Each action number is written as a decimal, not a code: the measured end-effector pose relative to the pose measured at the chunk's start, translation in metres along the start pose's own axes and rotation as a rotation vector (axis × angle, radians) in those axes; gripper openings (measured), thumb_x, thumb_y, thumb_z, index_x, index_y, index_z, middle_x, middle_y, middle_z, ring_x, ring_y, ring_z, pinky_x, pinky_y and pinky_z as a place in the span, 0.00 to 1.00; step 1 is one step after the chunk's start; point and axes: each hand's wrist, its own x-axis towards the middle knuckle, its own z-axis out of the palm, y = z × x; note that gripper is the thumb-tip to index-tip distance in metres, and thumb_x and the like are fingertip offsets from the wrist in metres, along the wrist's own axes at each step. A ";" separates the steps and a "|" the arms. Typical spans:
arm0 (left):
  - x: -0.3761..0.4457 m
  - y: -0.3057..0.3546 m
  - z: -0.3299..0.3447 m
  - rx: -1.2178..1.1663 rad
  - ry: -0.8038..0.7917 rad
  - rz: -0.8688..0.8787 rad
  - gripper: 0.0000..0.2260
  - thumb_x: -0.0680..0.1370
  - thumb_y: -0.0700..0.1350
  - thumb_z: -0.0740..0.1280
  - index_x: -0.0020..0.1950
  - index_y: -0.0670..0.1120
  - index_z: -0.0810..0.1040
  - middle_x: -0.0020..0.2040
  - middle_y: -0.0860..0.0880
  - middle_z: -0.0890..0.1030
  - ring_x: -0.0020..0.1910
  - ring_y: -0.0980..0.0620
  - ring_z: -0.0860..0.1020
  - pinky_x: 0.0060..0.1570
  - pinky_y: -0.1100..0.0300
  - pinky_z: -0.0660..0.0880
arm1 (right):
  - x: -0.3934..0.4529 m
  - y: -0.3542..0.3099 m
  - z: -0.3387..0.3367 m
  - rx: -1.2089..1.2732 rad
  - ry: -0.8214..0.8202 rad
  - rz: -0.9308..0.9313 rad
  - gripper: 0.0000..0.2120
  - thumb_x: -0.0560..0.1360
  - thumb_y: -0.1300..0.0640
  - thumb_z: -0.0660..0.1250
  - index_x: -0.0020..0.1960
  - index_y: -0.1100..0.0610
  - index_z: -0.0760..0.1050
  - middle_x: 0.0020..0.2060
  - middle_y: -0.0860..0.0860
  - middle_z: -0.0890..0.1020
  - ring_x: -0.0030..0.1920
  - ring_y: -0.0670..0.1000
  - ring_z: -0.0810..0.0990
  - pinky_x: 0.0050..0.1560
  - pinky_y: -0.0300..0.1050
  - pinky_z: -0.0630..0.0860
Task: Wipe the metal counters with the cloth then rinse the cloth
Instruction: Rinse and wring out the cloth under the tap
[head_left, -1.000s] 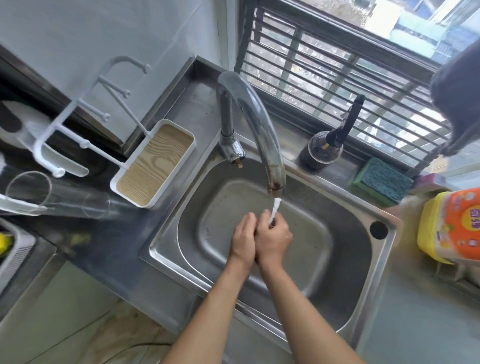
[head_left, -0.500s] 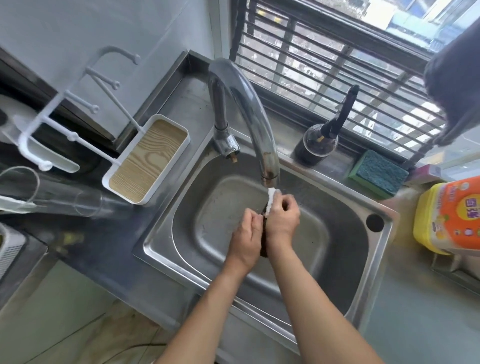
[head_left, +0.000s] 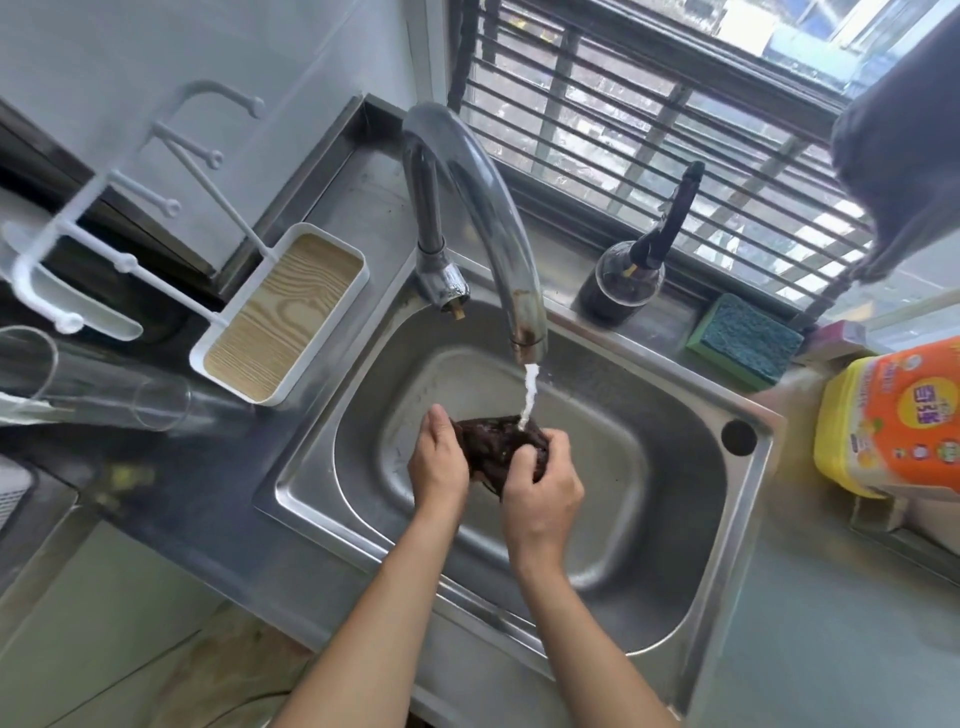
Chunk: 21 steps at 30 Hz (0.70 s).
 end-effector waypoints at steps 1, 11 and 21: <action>0.004 0.001 0.002 0.052 -0.048 -0.022 0.29 0.85 0.60 0.46 0.74 0.44 0.73 0.72 0.40 0.76 0.72 0.40 0.72 0.72 0.52 0.68 | -0.009 -0.001 0.003 -0.027 -0.063 -0.073 0.06 0.75 0.53 0.60 0.46 0.53 0.75 0.38 0.49 0.81 0.39 0.50 0.76 0.42 0.39 0.68; 0.008 0.025 0.005 0.056 -0.240 0.234 0.18 0.76 0.58 0.62 0.40 0.44 0.76 0.35 0.49 0.80 0.38 0.48 0.76 0.43 0.51 0.72 | 0.025 -0.014 0.029 0.132 -0.070 0.196 0.15 0.72 0.47 0.60 0.37 0.58 0.73 0.29 0.49 0.76 0.33 0.47 0.72 0.40 0.44 0.71; -0.008 0.024 0.002 0.015 -0.420 0.428 0.13 0.78 0.61 0.58 0.43 0.53 0.70 0.34 0.57 0.76 0.35 0.54 0.72 0.40 0.49 0.71 | 0.057 -0.008 0.021 0.221 0.047 0.207 0.17 0.74 0.41 0.59 0.36 0.53 0.72 0.31 0.47 0.76 0.36 0.50 0.73 0.43 0.47 0.69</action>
